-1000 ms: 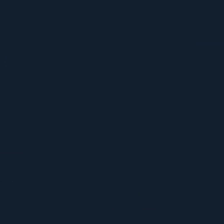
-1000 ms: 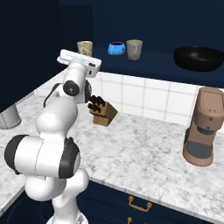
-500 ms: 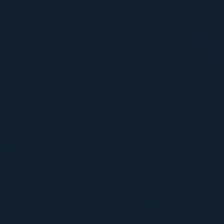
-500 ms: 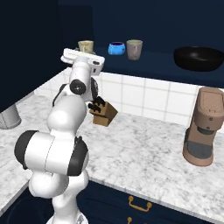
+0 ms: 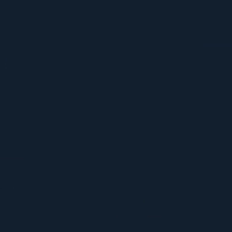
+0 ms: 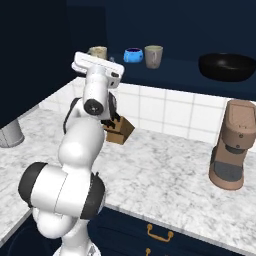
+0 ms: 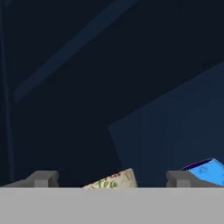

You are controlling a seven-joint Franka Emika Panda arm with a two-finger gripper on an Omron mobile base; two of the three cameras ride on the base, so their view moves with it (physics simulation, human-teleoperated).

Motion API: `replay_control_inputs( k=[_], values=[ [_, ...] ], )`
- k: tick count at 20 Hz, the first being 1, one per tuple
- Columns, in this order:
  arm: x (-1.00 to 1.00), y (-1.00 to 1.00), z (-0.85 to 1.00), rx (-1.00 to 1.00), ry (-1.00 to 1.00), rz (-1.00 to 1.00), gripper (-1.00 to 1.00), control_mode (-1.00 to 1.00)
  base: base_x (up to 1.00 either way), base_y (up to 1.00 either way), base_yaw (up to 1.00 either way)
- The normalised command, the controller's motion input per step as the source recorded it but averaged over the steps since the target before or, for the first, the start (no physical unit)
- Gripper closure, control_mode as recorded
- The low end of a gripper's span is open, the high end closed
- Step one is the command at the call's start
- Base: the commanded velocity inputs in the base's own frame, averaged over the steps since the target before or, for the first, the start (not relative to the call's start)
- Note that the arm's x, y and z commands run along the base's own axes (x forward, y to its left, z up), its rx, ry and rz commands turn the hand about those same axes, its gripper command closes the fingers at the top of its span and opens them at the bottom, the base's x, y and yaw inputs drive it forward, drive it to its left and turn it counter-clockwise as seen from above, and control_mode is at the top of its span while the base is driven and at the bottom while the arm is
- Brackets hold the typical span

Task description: Gather all objects into one cabinet and sort the glasses and bowls to opposite sides.

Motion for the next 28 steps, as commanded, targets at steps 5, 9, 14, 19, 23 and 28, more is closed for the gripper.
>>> replay_control_inputs(
  k=[5, 9, 14, 19, 23, 28],
  values=[
    [-0.97, -0.37, 0.65, 0.11, 0.04, 0.02, -1.00, -1.00, 0.00, 0.00, 0.00],
    [-1.00, -0.48, 0.60, 0.00, 0.09, 0.08, -1.00, -1.00, 0.00, 0.00, 0.00],
    [-1.00, -0.82, -0.07, -0.04, 0.34, 0.10, -1.00, -1.00, 0.00, 0.00, 0.00],
    [-1.00, -0.72, -0.55, -0.12, 0.61, 0.08, -1.00, -1.00, 0.00, 0.00, 0.00],
    [-1.00, -0.15, -0.43, -0.16, 0.42, 0.05, -1.00, -1.00, 0.00, 0.00, 0.00],
    [-1.00, 0.03, -0.59, -0.17, 0.06, 0.02, -1.00, -1.00, 0.00, 0.00, 0.00]
  ],
)
